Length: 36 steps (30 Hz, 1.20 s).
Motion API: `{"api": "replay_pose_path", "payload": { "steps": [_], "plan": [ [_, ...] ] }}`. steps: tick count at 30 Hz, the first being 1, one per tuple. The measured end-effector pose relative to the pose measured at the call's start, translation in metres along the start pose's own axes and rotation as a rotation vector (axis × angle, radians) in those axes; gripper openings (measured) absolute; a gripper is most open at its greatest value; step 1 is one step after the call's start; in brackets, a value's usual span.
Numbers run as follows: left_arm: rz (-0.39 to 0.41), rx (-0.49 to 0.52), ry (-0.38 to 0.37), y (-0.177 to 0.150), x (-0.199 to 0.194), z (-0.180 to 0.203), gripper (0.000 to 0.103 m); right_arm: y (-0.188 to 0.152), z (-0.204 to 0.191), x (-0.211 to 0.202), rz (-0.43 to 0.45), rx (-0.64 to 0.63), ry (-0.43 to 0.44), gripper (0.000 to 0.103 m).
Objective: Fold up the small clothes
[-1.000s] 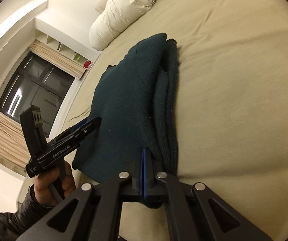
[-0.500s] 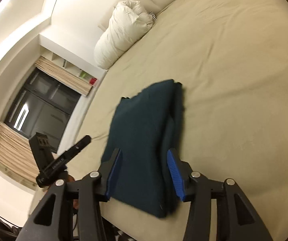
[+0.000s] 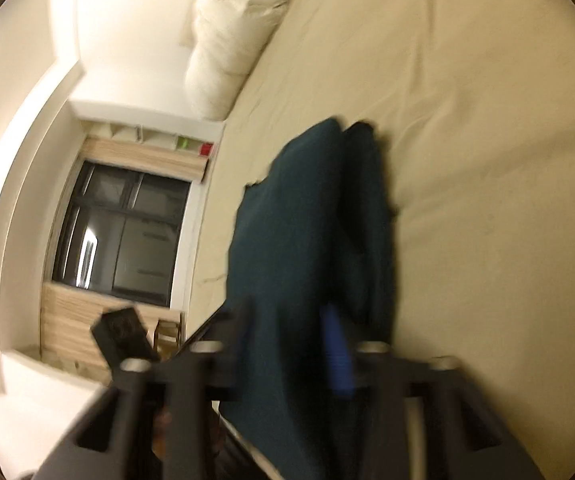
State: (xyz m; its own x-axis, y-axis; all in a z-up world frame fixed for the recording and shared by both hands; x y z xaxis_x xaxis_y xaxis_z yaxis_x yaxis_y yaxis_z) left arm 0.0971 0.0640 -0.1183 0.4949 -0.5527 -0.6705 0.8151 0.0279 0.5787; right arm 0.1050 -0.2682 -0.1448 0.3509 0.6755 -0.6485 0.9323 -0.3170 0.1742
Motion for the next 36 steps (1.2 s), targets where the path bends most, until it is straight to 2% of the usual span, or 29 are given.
{"api": "replay_pose_path", "payload": {
  "steps": [3,6,8,9,11,12,14,16,18,19,21,24,26,28,30,34,36],
  "plan": [
    [-0.001,-0.011,-0.007,-0.001,-0.002,0.003,0.059,-0.005,-0.012,-0.009,0.039,-0.061,-0.059,0.009],
    [0.01,0.003,-0.024,-0.002,-0.004,0.008,0.061,-0.009,-0.029,-0.038,0.121,-0.104,-0.016,0.009],
    [0.005,0.042,-0.003,-0.003,0.002,0.014,0.065,-0.007,-0.027,-0.045,0.148,-0.109,-0.005,0.009],
    [-0.003,0.057,0.012,-0.005,0.007,0.016,0.065,-0.005,-0.018,-0.038,0.131,-0.092,-0.037,0.009],
    [-0.013,0.083,0.028,-0.011,0.014,0.016,0.066,-0.006,0.012,-0.01,0.067,-0.054,-0.162,0.006],
    [-0.012,0.097,0.028,-0.014,0.014,0.017,0.066,-0.008,0.025,-0.005,0.062,-0.013,-0.138,0.004],
    [-0.008,0.104,0.026,-0.015,0.01,0.017,0.066,-0.012,0.036,-0.01,0.095,0.057,-0.068,0.006],
    [-0.002,0.068,0.012,-0.013,0.007,0.011,0.066,-0.015,0.031,-0.019,0.116,0.05,-0.071,0.024],
    [0.01,0.037,-0.01,-0.011,0.005,0.006,0.067,-0.017,0.027,-0.026,0.095,0.08,-0.039,0.034],
    [0.014,0.026,-0.018,-0.013,0.004,0.008,0.067,-0.021,0.023,-0.032,0.104,0.075,-0.024,0.041],
    [0.016,0.023,-0.021,-0.014,0.003,0.009,0.067,-0.03,0.015,-0.041,0.103,0.038,-0.029,0.049],
    [0.014,0.041,-0.01,-0.017,0.006,0.014,0.067,-0.048,0.005,-0.03,0.025,0.007,-0.067,0.049],
    [0.009,0.049,0.0,-0.018,0.008,0.016,0.067,-0.06,0.002,-0.02,-0.009,-0.021,-0.097,0.04],
    [0.006,0.046,-0.011,-0.019,0.006,0.015,0.067,-0.064,-0.003,-0.016,-0.005,-0.062,-0.154,0.025],
    [0.01,0.037,-0.032,-0.023,-0.005,0.012,0.067,-0.062,-0.005,-0.02,-0.002,-0.071,-0.175,0.018],
    [0.002,0.049,-0.049,-0.032,-0.012,0.004,0.067,-0.056,-0.004,-0.032,0.008,-0.093,-0.176,0.015],
    [-0.012,0.067,-0.034,-0.038,-0.01,0.003,0.067,-0.052,0.016,-0.015,-0.01,-0.029,-0.15,0.014]
  ]
}}
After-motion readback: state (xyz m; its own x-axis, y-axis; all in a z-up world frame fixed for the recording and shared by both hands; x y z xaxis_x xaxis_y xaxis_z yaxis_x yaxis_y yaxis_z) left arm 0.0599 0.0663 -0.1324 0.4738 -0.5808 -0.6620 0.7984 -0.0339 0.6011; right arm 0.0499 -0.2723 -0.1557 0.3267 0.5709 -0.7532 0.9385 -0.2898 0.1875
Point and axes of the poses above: each gripper's, at about its wrist camera, not at the fingertips, and x roughly the way its jaws point, z to its right, y to its top, the point moved 1 cm from there along x, roughly the way its jaws point, and after that the axes turned 14 degrees about -y, right-handed, at the moved point
